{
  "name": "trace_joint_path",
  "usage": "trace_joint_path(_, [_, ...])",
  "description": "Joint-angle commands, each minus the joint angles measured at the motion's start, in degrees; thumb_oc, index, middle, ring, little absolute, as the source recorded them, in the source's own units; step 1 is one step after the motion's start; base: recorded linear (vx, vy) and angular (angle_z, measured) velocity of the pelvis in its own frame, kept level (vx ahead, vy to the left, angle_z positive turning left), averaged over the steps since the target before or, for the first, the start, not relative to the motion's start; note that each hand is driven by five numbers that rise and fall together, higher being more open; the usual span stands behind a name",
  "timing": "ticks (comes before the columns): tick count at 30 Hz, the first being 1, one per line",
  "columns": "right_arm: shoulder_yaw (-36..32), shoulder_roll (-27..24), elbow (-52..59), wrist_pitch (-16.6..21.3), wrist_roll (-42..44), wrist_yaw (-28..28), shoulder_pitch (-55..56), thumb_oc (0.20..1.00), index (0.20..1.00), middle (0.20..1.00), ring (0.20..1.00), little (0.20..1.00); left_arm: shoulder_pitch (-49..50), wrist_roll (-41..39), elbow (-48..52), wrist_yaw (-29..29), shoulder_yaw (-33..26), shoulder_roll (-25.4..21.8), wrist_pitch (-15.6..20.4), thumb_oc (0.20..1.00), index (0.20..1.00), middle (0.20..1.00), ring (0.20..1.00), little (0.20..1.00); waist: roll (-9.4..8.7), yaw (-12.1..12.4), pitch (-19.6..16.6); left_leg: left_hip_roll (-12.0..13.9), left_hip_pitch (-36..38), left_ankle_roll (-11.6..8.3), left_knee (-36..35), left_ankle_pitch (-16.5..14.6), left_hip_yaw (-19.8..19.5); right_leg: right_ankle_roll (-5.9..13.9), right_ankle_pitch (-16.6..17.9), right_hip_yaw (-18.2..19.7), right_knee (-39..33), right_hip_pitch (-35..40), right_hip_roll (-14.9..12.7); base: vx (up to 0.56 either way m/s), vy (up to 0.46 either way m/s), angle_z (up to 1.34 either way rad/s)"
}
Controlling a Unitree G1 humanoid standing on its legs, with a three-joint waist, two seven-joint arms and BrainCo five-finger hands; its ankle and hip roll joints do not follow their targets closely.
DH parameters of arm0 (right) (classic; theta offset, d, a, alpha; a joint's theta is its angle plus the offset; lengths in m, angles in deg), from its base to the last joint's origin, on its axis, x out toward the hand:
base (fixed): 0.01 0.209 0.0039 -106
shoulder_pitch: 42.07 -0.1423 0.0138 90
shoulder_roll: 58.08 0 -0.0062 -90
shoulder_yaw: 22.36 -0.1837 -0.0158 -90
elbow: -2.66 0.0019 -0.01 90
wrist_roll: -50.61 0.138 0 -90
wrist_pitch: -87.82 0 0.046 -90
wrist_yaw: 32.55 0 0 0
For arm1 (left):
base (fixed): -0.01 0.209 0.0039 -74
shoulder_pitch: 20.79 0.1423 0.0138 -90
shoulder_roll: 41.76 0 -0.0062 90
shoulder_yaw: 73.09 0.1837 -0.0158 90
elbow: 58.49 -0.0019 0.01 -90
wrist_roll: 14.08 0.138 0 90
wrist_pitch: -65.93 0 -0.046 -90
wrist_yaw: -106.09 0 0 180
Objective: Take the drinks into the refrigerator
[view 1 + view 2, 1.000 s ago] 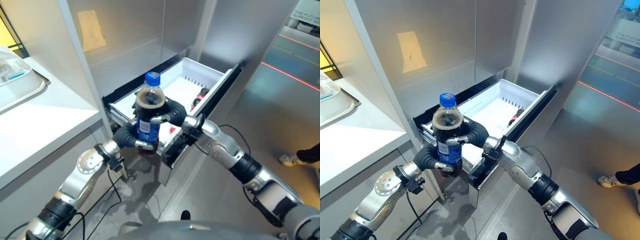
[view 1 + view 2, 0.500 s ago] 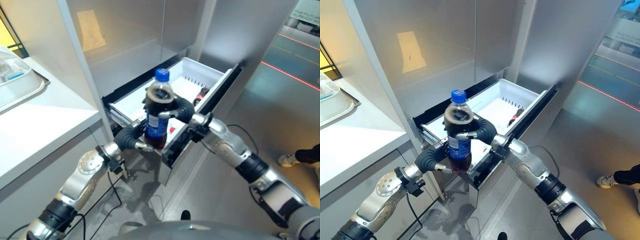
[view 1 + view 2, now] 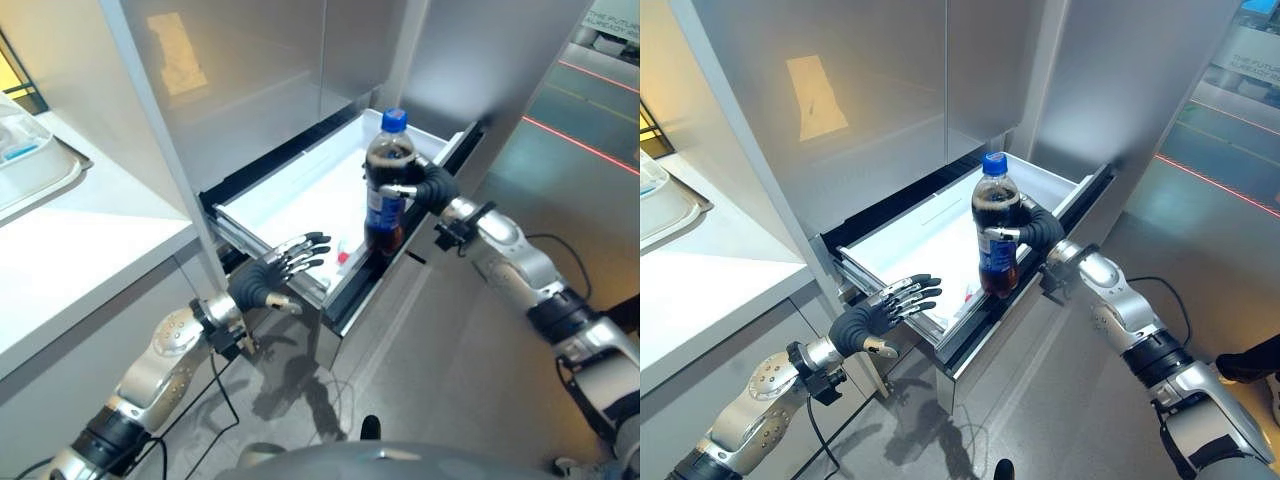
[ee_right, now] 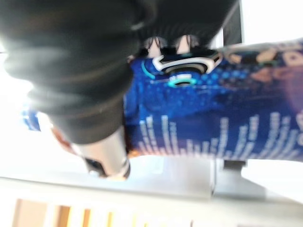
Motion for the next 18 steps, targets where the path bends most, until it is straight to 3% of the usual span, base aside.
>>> trace_joint_path(1, [-2.9,-1.4,-4.1,9.5,-0.2,-5.0,-20.4,0.200,0.200,0.200,0.200,0.200,-1.3,-4.3,5.1,1.2,2.5,-3.2,0.9,1.000,1.000,1.000,1.000,1.000,-0.65,1.3,1.4,-4.6,-3.4,6.00,0.3,-0.9,-2.7,2.05,-7.6,-3.2,6.0,3.7,1.0,0.00,0.000,0.00])
trace_joint_path(10, [4.2,2.5,-18.8,9.1,-3.6,-8.1,-35.6,0.200,0.200,0.200,0.200,0.200,-2.1,-7.0,6.8,1.6,3.9,-6.1,0.4,1.000,1.000,1.000,1.000,1.000,-1.40,2.3,3.8,-4.3,-5.8,6.22,0.9,-0.1,-2.4,1.67,-8.0,-2.5,7.6,0.4,1.7,-0.01,0.002,-0.02])
trace_joint_path(18, [7.3,4.6,-23.3,9.5,-6.7,-10.5,-41.8,0.200,0.200,0.200,0.200,0.200,-2.2,-8.2,8.7,0.8,4.2,-8.3,0.5,1.000,1.000,1.000,1.000,1.000,-2.71,3.6,7.1,-4.5,-10.8,6.38,5.1,-0.6,-2.9,1.41,-8.0,-2.6,9.2,-3.0,1.6,-0.04,-0.006,0.02])
